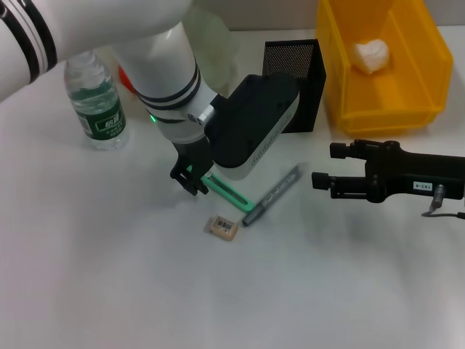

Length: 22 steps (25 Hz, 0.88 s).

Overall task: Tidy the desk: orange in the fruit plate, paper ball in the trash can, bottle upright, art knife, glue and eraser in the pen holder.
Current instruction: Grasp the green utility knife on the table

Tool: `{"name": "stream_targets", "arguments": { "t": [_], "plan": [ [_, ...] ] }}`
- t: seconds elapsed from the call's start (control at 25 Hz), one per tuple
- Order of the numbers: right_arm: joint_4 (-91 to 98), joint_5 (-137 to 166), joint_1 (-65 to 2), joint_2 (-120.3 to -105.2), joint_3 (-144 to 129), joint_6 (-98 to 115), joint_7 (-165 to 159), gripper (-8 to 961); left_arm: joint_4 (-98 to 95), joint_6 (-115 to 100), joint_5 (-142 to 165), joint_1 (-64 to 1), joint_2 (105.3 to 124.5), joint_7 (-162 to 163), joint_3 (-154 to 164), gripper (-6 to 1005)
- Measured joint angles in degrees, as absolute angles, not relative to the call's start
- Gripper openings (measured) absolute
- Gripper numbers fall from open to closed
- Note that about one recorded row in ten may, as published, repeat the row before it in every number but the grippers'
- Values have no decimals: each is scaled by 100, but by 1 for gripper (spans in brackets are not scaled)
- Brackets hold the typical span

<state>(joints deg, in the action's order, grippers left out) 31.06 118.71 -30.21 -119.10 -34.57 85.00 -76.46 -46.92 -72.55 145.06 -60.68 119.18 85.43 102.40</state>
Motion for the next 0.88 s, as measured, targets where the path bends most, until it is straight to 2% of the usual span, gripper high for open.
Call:
{"name": "stream_targets", "arguments": {
  "t": [0.16, 0.48, 0.68, 0.88],
  "plan": [
    [3070, 11839, -3026, -11910, -3462, 8498, -7646, 828, -4620, -7153, 14464, -6068, 11918, 8498, 10280, 545],
    [3026, 11838, -3058, -11909, -3453, 8489, -7646, 827, -4568, -7058, 14465, -6050, 11918, 8398, 10291, 542],
    [2990, 11838, -3101, -11909, -3454, 8482, -7646, 827, -4537, -6959, 14467, -6041, 11918, 8394, 10355, 397],
    [2965, 11838, -3133, -11909, -3454, 8481, -7646, 828, -4482, -6900, 14467, -6029, 11918, 8393, 10394, 395]
  ]
}}
